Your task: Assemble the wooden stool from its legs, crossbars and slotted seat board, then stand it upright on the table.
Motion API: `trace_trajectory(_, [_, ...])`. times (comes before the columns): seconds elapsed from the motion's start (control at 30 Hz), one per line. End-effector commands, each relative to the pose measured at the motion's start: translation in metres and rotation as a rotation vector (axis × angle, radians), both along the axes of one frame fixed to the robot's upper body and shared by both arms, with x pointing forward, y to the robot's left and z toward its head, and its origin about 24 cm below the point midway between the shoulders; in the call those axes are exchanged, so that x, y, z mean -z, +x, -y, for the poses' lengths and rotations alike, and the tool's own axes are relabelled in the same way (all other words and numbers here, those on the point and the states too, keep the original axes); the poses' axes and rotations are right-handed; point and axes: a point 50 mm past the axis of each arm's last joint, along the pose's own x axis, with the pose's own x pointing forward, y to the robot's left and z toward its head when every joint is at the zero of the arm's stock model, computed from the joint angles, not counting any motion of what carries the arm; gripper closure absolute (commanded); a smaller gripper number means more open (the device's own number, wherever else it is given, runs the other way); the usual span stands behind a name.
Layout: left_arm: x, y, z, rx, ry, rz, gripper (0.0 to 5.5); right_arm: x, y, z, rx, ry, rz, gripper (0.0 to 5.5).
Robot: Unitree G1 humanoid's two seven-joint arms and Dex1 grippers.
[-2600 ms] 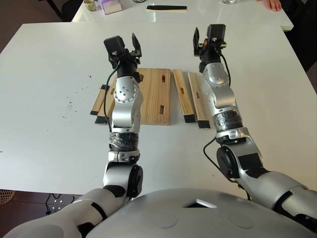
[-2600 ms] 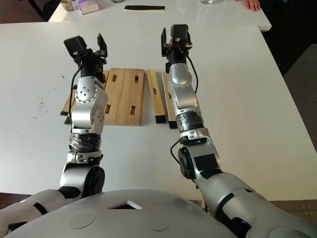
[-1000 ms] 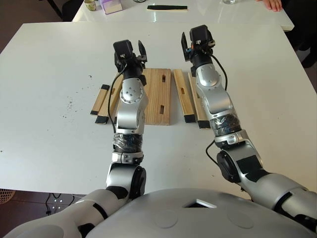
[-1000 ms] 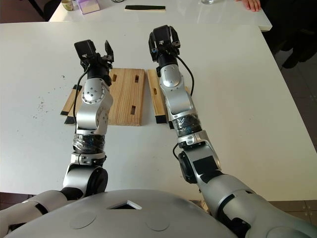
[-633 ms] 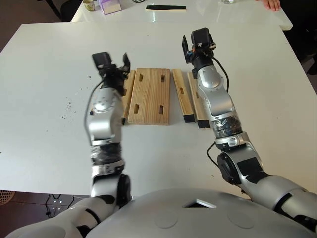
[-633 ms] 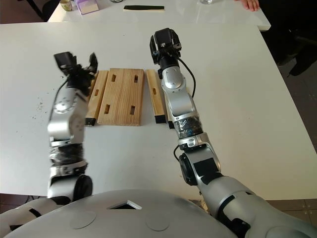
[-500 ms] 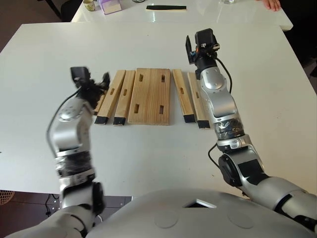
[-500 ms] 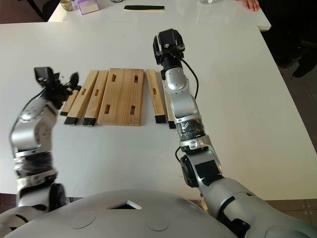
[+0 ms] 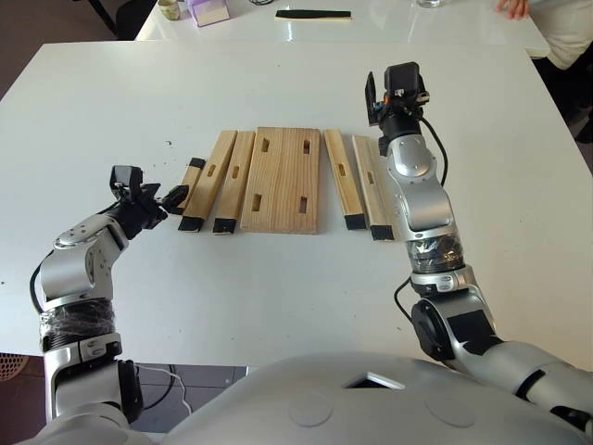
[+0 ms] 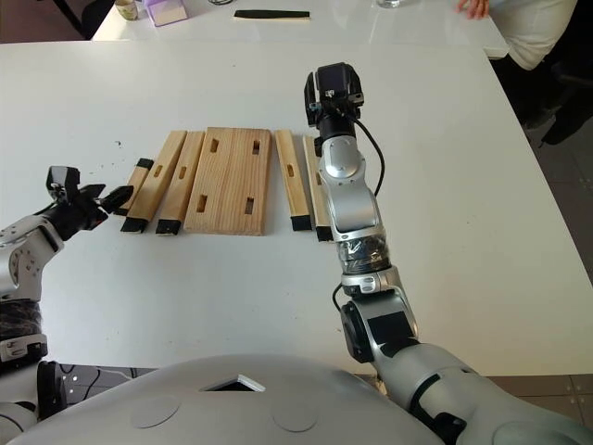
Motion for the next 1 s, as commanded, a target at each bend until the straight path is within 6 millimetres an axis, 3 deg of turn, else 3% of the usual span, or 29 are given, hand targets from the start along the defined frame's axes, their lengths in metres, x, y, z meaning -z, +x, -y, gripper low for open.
trace_trajectory(0.03, [0.004,-0.001,-0.007,0.036,0.056,-0.032,1.98,0.0,-0.002,-0.001,-0.001,0.002,-0.007,2.28])
trace_trajectory(0.27, [0.013,-0.014,-0.013,0.074,0.108,-0.093,1.98,0.0,-0.003,-0.001,-0.001,-0.001,-0.004,2.28])
trace_trajectory(0.47, [0.016,-0.03,-0.004,0.116,0.103,-0.135,2.84,-0.001,-0.005,0.001,0.008,-0.002,-0.005,2.24])
trace_trajectory(0.6, [0.015,-0.03,-0.002,0.107,0.098,-0.126,3.45,-0.001,-0.006,0.003,0.013,-0.002,-0.005,2.24])
trace_trajectory(1.0, [0.013,-0.029,-0.026,0.076,0.173,-0.142,3.5,-0.001,-0.006,0.002,0.022,0.007,-0.008,2.24])
